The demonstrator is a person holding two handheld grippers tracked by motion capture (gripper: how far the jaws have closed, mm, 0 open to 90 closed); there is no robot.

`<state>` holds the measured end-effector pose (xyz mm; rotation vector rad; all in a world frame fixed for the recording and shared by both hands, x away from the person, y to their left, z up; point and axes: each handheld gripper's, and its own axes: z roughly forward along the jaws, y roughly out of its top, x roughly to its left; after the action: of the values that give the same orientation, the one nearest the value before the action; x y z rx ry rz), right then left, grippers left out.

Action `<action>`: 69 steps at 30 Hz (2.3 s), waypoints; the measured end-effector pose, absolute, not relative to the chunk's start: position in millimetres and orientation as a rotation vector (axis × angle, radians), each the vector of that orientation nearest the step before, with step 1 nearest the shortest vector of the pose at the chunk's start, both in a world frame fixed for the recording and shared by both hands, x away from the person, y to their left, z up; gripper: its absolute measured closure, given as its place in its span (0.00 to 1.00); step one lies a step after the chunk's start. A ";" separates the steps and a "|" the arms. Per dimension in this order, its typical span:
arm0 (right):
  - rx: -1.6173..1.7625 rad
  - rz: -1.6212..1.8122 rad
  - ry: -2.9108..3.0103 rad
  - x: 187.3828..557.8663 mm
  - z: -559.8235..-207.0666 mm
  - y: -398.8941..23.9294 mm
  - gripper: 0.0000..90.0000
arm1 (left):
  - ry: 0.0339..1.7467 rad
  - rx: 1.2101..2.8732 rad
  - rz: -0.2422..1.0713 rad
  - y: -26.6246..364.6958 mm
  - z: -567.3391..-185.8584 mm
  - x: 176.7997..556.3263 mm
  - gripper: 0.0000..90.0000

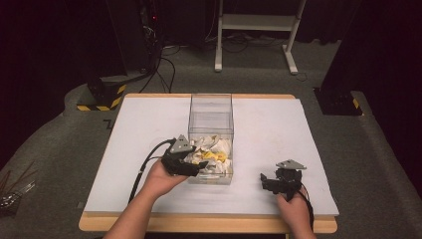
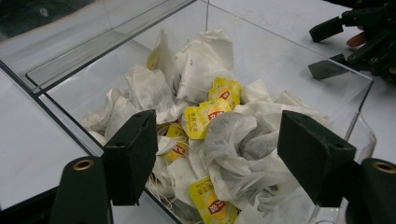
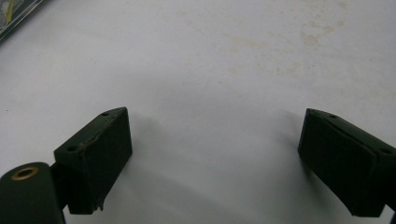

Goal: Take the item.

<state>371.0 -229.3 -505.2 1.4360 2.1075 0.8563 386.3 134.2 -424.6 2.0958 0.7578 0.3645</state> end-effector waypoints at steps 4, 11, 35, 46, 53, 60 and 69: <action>1.436 0.856 2.107 371.0 -505.2 -229.3 0.11 | 0.747 2.136 0.368 130.8 -424.8 389.3 0.37; 1.436 0.858 2.108 371.1 -505.3 -229.4 0.11 | 0.745 2.202 0.341 120.8 -421.3 395.6 0.47; 1.435 0.858 2.108 371.0 -505.2 -229.5 0.11 | 0.753 2.316 0.223 111.4 -423.6 405.4 0.80; 1.435 0.859 2.108 371.0 -505.2 -229.6 0.11 | 0.744 2.365 0.151 109.3 -423.3 411.7 0.79; 1.435 0.859 2.109 371.0 -505.2 -229.6 0.11 | 0.748 2.375 0.175 109.8 -423.1 412.7 0.70; 1.436 0.858 2.110 370.8 -505.1 -229.7 0.11 | 0.768 2.422 0.135 107.7 -425.4 416.8 0.74; 1.436 0.859 2.110 370.8 -505.1 -229.8 0.11 | 0.765 2.431 0.131 106.5 -425.7 414.8 0.91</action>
<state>370.8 -229.8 -505.1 1.4357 2.1101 0.8587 414.8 106.5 -425.7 2.4305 0.7651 0.1305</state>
